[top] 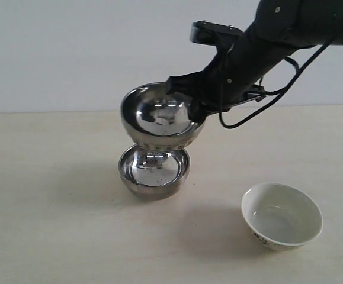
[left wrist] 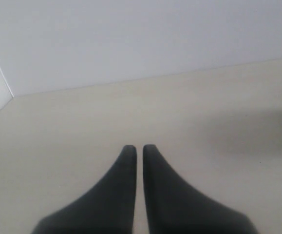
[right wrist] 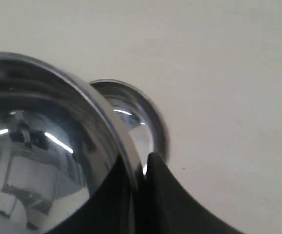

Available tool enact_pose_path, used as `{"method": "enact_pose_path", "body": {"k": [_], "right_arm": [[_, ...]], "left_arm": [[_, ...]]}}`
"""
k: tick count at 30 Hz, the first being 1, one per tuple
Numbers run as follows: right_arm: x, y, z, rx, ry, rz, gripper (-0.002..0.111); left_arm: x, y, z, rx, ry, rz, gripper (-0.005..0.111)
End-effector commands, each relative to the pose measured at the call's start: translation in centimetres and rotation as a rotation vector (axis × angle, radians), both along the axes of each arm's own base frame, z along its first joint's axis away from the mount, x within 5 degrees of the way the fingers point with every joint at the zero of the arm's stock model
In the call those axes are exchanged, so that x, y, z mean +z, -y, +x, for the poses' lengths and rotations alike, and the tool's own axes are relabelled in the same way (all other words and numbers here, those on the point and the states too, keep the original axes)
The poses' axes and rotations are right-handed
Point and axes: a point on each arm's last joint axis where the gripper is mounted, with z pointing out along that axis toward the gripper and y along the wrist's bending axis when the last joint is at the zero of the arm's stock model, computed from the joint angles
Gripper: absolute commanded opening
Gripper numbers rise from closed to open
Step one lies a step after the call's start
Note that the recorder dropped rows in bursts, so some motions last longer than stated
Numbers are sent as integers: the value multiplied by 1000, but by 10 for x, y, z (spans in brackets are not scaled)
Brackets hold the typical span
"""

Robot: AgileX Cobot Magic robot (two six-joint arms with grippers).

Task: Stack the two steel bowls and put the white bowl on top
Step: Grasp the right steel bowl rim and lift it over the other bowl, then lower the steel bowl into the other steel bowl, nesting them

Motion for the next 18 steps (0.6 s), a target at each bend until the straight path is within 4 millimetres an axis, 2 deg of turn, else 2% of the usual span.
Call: {"method": "enact_pose_path", "body": {"k": [1, 10, 18], "right_arm": [[4, -24, -9, -8, 34, 58, 0], [-31, -38, -5, 23, -25, 6, 0], [-41, -40, 2, 16, 2, 0, 0]], "left_arm": [[0, 0, 0, 1, 7, -16, 4], [0, 0, 0, 1, 7, -16, 4], [0, 0, 0, 1, 7, -16, 4]]}}
